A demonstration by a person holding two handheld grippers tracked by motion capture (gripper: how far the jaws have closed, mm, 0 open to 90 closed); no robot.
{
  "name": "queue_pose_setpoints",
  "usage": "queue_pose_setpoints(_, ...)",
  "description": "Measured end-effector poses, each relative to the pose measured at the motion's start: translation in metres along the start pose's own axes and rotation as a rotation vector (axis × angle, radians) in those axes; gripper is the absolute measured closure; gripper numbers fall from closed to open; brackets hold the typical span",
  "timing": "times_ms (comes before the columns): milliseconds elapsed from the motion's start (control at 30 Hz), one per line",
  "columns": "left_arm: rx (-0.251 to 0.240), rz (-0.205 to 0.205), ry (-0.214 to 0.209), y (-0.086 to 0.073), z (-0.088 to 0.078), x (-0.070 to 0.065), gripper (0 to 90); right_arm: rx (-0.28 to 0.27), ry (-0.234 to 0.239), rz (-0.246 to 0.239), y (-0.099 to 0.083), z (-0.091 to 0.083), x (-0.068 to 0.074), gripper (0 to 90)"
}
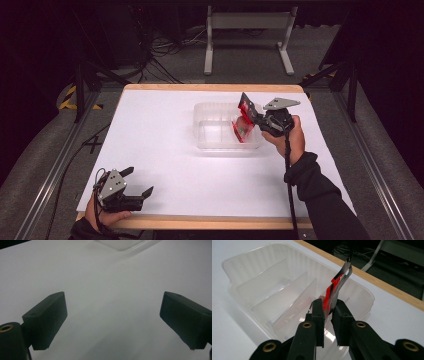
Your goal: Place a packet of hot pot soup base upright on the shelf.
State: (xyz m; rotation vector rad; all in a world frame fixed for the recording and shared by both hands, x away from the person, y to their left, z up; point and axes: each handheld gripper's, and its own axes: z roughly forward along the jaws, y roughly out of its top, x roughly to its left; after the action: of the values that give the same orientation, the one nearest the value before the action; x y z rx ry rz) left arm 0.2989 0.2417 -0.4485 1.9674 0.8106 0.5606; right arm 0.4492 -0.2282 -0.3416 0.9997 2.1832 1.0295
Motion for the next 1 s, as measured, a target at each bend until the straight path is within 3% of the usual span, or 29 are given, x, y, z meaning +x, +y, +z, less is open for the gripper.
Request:
queue_pose_setpoints(700, -0.005, 0.008, 0.003, 0.000, -0.001, -0.001, 8.4, 0.007, 0.049, -0.086, -0.006, -0.019, 0.004, 70.0)
queue_pose_setpoints(1000, -0.003, 0.007, 0.005, 0.000, 0.000, -0.001, 8.4, 0.008, 0.042, -0.123, -0.012, -0.027, 0.007, 66.6)
